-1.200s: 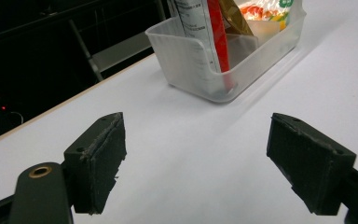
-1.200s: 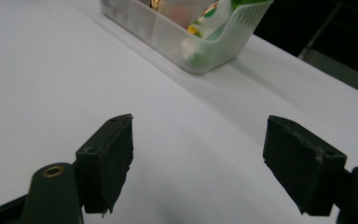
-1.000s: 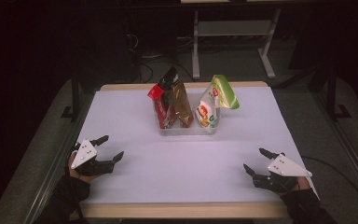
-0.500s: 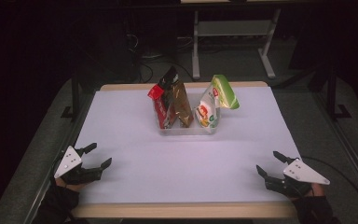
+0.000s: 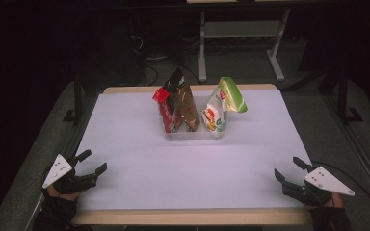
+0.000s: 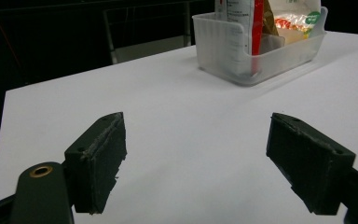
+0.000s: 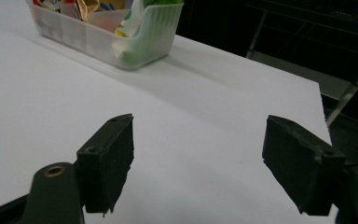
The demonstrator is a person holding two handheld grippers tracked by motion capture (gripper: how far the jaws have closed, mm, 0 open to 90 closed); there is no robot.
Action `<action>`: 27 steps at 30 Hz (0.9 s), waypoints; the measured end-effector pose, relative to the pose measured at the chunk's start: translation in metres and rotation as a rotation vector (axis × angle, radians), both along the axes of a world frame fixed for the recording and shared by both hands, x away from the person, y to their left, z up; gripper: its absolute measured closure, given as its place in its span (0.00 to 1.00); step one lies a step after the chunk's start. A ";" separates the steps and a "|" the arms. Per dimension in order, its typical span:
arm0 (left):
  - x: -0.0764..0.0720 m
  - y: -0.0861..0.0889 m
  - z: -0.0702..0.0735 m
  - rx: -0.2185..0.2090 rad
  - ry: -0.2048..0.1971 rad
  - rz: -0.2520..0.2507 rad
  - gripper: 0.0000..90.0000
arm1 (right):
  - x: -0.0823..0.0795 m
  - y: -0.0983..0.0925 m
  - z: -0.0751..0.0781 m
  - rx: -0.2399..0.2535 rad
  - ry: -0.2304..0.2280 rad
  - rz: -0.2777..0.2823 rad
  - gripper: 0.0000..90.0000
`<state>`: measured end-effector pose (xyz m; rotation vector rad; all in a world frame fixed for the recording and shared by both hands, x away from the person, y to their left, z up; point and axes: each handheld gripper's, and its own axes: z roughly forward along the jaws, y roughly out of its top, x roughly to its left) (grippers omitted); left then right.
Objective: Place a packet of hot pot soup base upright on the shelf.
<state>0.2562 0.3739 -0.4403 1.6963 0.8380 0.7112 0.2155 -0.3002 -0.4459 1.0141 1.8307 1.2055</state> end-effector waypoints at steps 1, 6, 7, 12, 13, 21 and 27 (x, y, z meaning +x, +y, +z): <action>0.000 0.000 0.000 0.008 0.002 0.002 0.21 | 0.000 0.001 -0.001 0.002 -0.003 0.000 0.27; -0.002 0.000 0.001 0.008 -0.007 0.005 0.21 | 0.001 0.006 -0.007 -0.016 0.004 -0.002 0.27; -0.003 0.000 0.001 0.007 -0.011 0.003 0.21 | 0.001 0.007 -0.007 -0.010 0.007 -0.006 0.27; -0.004 -0.002 0.002 0.006 -0.022 -0.006 0.22 | -0.004 0.008 -0.005 -0.014 0.000 -0.010 0.27; -0.004 -0.003 0.002 0.009 -0.022 -0.006 0.22 | -0.005 0.008 -0.005 -0.015 0.000 -0.012 0.27; -0.002 -0.007 0.002 0.023 -0.016 -0.011 0.22 | -0.006 0.004 -0.004 -0.011 0.001 -0.028 0.27; -0.002 -0.009 0.002 0.036 -0.020 -0.016 0.22 | -0.005 0.004 -0.004 -0.007 0.002 -0.035 0.27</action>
